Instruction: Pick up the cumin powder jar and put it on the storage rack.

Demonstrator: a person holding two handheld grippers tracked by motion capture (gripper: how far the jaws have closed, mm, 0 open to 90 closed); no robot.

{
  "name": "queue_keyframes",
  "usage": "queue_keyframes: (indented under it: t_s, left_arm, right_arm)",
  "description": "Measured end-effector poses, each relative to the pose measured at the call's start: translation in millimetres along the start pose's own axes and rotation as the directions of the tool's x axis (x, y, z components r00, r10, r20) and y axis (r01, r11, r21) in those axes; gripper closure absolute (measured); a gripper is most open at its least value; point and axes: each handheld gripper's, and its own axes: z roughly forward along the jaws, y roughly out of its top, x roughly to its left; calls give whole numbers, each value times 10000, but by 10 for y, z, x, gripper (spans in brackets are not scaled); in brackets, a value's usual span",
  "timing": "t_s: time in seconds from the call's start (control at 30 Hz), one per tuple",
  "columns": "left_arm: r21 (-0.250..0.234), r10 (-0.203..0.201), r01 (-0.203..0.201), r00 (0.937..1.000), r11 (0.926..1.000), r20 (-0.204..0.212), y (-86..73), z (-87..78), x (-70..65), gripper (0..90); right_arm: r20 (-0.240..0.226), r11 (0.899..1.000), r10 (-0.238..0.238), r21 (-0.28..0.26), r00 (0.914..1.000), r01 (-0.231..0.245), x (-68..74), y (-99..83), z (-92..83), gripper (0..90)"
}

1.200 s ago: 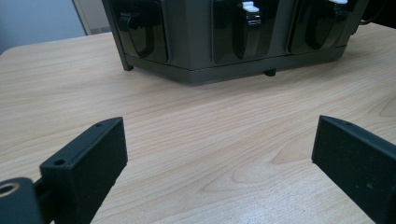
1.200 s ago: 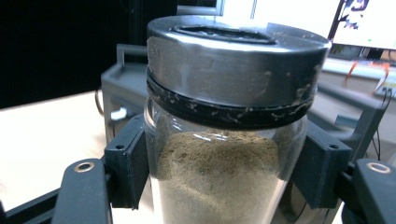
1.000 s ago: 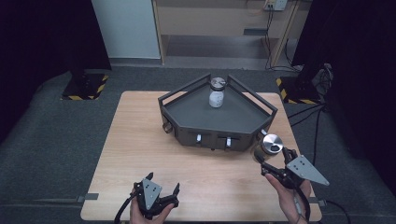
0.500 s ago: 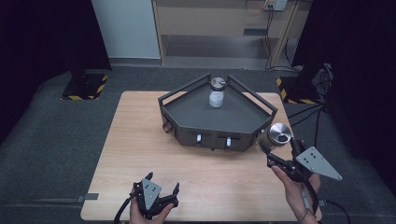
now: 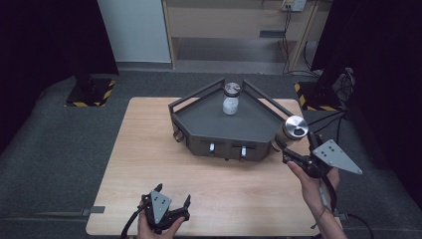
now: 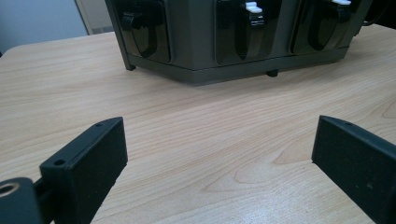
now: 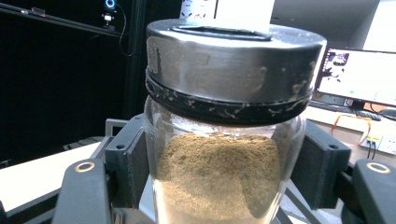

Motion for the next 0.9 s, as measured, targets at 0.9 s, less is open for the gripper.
queue_keyframes:
  t_s: [0.9]
  left_arm:
    - [21, -26, 26, 10000, 10000, 91, -6, 6, 18, 21]
  right_arm:
    - [473, 9864, 584, 1512, 9972, -649, -305, -282, 1413, 307]
